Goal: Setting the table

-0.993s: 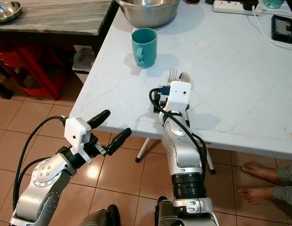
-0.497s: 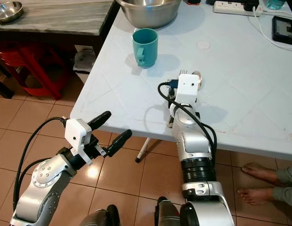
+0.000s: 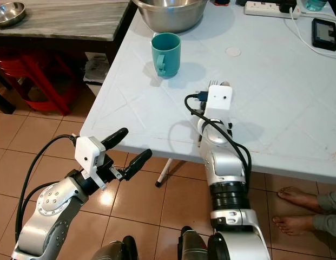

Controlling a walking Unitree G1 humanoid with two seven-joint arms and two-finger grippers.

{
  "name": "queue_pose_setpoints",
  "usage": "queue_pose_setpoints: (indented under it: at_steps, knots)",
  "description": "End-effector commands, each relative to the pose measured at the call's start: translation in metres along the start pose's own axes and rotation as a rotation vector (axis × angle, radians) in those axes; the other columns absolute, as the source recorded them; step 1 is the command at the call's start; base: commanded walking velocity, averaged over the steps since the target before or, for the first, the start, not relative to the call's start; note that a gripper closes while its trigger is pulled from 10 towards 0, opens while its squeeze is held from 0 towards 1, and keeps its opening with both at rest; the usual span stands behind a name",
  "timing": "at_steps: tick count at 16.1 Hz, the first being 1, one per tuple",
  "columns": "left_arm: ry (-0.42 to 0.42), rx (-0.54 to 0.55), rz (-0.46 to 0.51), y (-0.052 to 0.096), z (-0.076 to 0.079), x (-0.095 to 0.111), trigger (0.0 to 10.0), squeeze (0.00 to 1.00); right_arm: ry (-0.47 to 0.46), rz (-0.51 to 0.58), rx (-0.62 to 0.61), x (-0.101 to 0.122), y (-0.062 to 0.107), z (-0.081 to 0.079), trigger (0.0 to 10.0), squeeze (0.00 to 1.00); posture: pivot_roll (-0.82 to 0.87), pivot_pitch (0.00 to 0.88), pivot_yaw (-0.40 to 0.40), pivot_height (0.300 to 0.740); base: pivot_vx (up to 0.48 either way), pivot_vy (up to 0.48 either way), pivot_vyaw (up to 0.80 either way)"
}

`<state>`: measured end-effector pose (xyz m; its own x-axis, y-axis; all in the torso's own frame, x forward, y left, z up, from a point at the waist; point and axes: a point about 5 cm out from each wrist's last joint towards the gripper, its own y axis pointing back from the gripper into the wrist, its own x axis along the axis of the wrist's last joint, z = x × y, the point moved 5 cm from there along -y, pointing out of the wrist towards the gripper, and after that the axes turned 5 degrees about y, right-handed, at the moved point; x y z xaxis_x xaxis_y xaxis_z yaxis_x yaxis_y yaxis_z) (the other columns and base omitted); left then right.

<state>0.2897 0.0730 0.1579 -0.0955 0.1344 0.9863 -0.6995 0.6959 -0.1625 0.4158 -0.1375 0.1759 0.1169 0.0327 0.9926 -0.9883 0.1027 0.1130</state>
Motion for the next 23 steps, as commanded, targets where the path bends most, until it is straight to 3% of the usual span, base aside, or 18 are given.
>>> queue_pose_setpoints:
  at_steps: [1,4,5,7,8,11,13,16,17,23]
  knots:
    - [-0.011,-0.017,-0.003,0.001,0.004,0.002,10.0,0.0,-0.022,-0.13,0.018,-0.038,0.005,-0.005,0.0,0.0,-0.15,0.27,0.042,0.74,0.0,0.0,0.0]
    - [-0.03,-0.009,0.004,-0.001,-0.001,0.005,10.0,0.0,-0.045,-0.037,0.034,-0.024,0.008,-0.003,0.0,0.0,-0.14,0.262,0.053,0.74,0.0,0.0,0.0]
    - [-0.049,0.055,0.007,-0.004,-0.016,0.006,10.0,0.0,-0.039,0.041,0.037,-0.011,0.011,0.003,0.0,0.0,-0.14,0.259,0.052,0.74,0.0,0.0,0.0]
    - [-0.072,0.127,0.008,-0.007,-0.029,0.008,10.0,0.0,-0.04,0.102,0.052,-0.002,0.016,0.006,0.0,0.0,-0.15,0.254,0.052,0.74,0.0,0.0,0.0]
    - [-0.076,0.135,0.011,-0.008,-0.031,0.009,10.0,0.0,-0.037,0.11,0.056,-0.001,0.017,0.006,0.0,0.0,-0.15,0.254,0.052,0.74,0.0,0.0,0.0]
    - [-0.118,0.301,0.025,-0.007,-0.059,0.015,10.0,0.0,-0.01,0.202,0.064,0.007,0.029,0.014,0.0,0.0,-0.14,0.239,0.05,0.74,0.0,0.0,0.0]
    - [-0.102,0.42,0.046,-0.004,-0.078,0.019,10.0,0.0,0.002,0.25,0.059,0.011,0.037,0.019,0.0,0.0,-0.14,0.23,0.054,0.74,0.0,0.0,0.0]
    - [-0.089,0.48,0.053,-0.001,-0.088,0.019,10.0,0.0,0.003,0.279,0.042,0.015,0.044,0.025,0.0,0.0,-0.13,0.217,0.056,0.74,0.0,0.0,0.0]
    - [-0.091,0.481,0.053,-0.001,-0.088,0.019,10.0,0.0,0.02,0.28,0.024,0.016,0.044,0.028,10.0,0.0,-0.13,0.211,0.059,0.74,0.0,0.0,0.0]
    - [-0.071,0.521,0.069,-0.001,-0.099,0.022,10.0,0.0,0.043,0.315,0.026,0.021,0.051,0.03,10.0,0.0,-0.13,0.205,0.066,0.74,0.0,0.156,0.0]
